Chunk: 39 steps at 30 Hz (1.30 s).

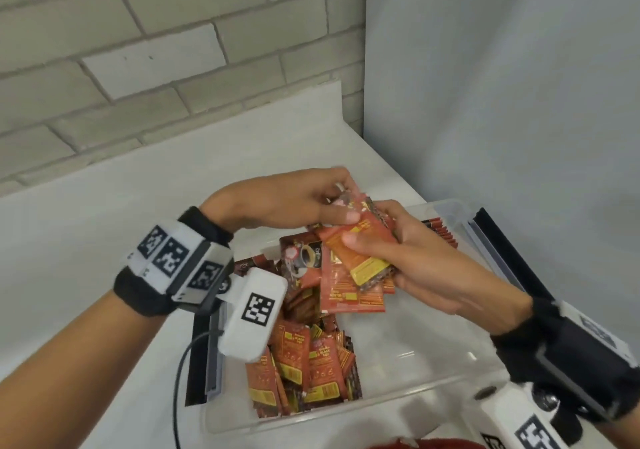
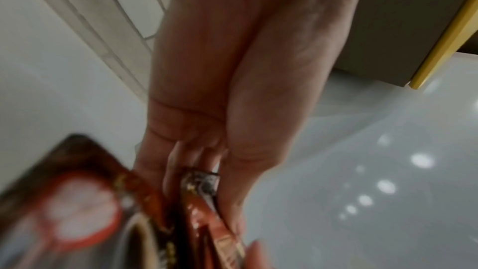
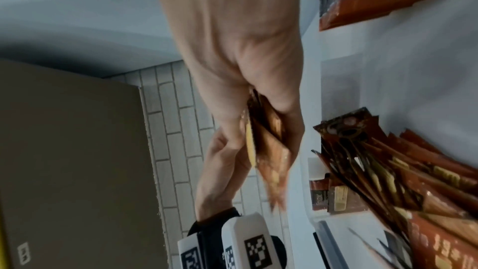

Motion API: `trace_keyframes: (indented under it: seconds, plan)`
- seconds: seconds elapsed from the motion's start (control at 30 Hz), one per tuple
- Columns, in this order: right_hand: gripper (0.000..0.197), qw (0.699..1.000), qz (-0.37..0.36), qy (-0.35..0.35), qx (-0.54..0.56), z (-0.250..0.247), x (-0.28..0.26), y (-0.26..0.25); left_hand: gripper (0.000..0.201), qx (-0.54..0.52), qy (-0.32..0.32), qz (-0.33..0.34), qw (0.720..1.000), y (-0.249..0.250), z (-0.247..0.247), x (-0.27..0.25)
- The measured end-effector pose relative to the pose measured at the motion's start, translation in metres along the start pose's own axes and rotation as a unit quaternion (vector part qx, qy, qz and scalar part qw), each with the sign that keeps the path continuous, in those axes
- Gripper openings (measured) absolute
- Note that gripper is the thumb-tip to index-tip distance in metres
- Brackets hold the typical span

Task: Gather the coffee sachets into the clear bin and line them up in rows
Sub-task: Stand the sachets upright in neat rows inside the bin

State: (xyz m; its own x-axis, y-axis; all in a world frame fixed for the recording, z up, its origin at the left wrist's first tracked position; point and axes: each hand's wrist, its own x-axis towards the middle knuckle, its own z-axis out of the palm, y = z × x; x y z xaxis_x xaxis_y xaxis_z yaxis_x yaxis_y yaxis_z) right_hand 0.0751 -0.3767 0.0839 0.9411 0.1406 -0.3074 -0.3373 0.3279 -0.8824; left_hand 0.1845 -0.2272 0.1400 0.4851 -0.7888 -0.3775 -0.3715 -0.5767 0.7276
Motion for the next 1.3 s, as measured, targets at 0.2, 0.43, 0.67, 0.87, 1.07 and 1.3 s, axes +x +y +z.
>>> trace_keyframes:
  seconds: [0.2,0.43,0.67,0.87,1.07,1.3]
  plan:
    - [0.048,0.986,-0.097,0.113,0.076,-0.032,-0.009,-0.004,0.071,-0.15,0.119,-0.027,0.981,0.012,0.022,0.019]
    - [0.062,0.973,-0.164,0.148,0.063,-0.042,-0.012,-0.003,0.059,-0.42,-0.021,-0.017,0.907,0.017,0.061,0.039]
    - [0.045,0.971,-0.187,0.145,-0.025,-0.039,-0.009,0.002,0.06,-0.543,-0.062,0.0,0.837,0.014,0.083,0.052]
    - [0.045,0.957,-0.201,0.173,-0.12,-0.045,-0.006,0.01,0.051,-0.562,-0.003,0.018,0.827,0.004,0.086,0.053]
    - [0.049,0.951,-0.19,0.215,-0.116,-0.053,-0.003,0.014,0.054,-0.59,0.07,0.027,0.804,-0.007,0.076,0.055]
    - [0.041,0.953,-0.181,0.213,-0.118,-0.052,0.0,0.017,0.038,-0.583,0.137,0.083,0.797,-0.01,0.079,0.055]
